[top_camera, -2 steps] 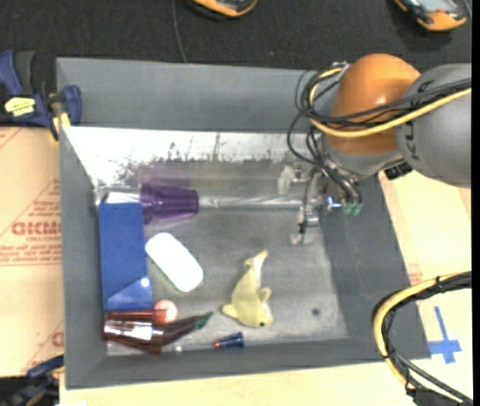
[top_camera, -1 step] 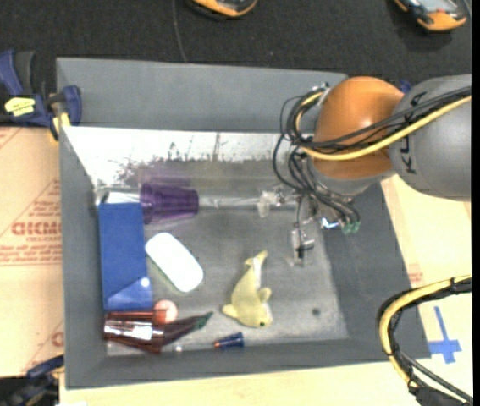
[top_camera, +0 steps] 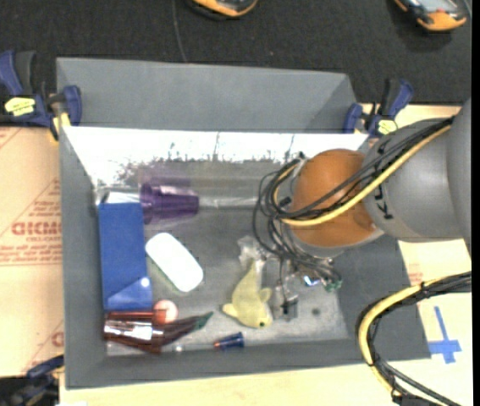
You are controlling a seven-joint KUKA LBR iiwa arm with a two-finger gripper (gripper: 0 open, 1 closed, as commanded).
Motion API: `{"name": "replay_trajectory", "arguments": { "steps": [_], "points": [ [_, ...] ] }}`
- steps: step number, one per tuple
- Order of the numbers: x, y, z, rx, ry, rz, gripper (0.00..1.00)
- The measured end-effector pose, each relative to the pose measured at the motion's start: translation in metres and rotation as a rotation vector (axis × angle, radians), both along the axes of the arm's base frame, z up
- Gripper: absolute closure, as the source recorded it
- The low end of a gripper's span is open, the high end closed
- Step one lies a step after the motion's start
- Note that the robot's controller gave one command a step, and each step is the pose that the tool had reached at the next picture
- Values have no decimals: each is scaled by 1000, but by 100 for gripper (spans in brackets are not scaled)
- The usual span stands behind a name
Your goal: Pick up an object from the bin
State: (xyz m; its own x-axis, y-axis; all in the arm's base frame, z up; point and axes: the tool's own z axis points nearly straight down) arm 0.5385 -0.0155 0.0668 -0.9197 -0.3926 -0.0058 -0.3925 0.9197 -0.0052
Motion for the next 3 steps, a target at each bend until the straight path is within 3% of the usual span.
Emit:
{"name": "replay_trajectory", "arguments": {
  "steps": [1, 2, 3],
  "points": [
    [-18, 27, 3, -5, -12, 522, 100],
    [-18, 27, 3, -5, -12, 522, 100],
    [-21, 27, 17, -2, -1, 520, 100]
  ]
}}
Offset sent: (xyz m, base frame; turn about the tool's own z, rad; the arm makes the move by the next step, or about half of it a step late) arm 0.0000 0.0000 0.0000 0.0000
